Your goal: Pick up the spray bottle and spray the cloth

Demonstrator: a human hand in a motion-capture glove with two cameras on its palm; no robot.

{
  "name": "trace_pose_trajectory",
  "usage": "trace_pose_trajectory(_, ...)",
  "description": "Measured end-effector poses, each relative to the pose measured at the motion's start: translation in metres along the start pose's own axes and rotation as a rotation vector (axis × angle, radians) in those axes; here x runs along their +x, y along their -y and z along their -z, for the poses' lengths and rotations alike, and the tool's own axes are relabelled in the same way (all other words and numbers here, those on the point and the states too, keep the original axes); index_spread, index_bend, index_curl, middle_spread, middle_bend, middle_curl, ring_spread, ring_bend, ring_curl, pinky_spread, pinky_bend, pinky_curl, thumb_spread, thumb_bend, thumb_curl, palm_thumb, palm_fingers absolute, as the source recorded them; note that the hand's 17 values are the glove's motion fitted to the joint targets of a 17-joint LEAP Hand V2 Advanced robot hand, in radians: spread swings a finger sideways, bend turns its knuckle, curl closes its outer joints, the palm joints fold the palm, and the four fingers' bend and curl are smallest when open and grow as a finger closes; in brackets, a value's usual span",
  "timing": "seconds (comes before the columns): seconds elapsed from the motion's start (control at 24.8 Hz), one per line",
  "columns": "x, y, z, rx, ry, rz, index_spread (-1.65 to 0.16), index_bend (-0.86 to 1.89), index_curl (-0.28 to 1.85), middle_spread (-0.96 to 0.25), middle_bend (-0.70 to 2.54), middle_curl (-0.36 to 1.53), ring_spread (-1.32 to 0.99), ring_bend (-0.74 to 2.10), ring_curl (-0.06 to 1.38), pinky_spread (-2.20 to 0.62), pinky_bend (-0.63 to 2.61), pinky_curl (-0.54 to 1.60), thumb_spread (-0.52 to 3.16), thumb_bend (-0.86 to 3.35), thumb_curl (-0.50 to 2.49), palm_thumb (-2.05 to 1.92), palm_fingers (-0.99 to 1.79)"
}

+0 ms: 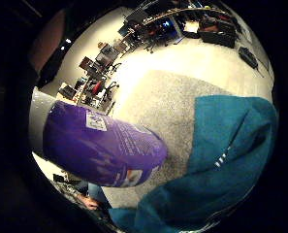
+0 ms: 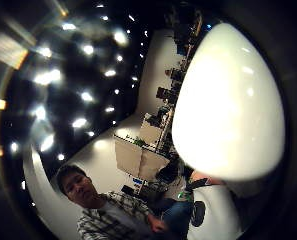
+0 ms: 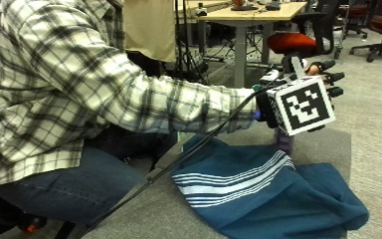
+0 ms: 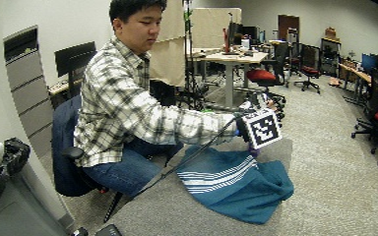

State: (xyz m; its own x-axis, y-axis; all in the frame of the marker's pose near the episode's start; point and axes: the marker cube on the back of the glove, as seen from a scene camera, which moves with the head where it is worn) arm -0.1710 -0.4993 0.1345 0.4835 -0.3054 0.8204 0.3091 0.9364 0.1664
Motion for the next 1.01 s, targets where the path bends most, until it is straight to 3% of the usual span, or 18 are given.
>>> trace_pose_trajectory(0.2, -0.007, -0.002, 0.007, -0.003, -0.068, -0.022, -0.39, 0.11, 0.31, -0.11, 0.19, 0.39, -0.03, 0.32, 0.37, 0.14, 0.5, 0.35, 0.71, -0.07, 0.6, 0.74, -0.03)
trace_pose_trajectory(0.36, -0.015, -0.023, 0.021, -0.056, -0.261, -0.059, -0.37, 0.16, 0.3, -0.11, 0.17, 0.37, 0.0, 0.29, 0.34, 0.16, 0.48, 0.32, 0.77, -0.07, 0.56, 0.68, -0.03)
trace_pose_trajectory(0.77, -0.07, -0.129, 0.103, -0.057, -1.056, -0.214, -0.39, 0.22, 0.33, -0.09, 0.12, 0.3, 0.08, 0.29, 0.32, 0.19, 0.48, 0.3, 0.94, -0.06, 0.49, 0.48, -0.04)
trace_pose_trajectory(1.01, -0.108, -0.199, 0.124, -0.102, -1.186, -0.23, -0.42, 0.24, 0.34, -0.11, 0.16, 0.29, 0.1, 0.28, 0.31, 0.2, 0.45, 0.29, 1.02, -0.05, 0.46, 0.39, 0.0)
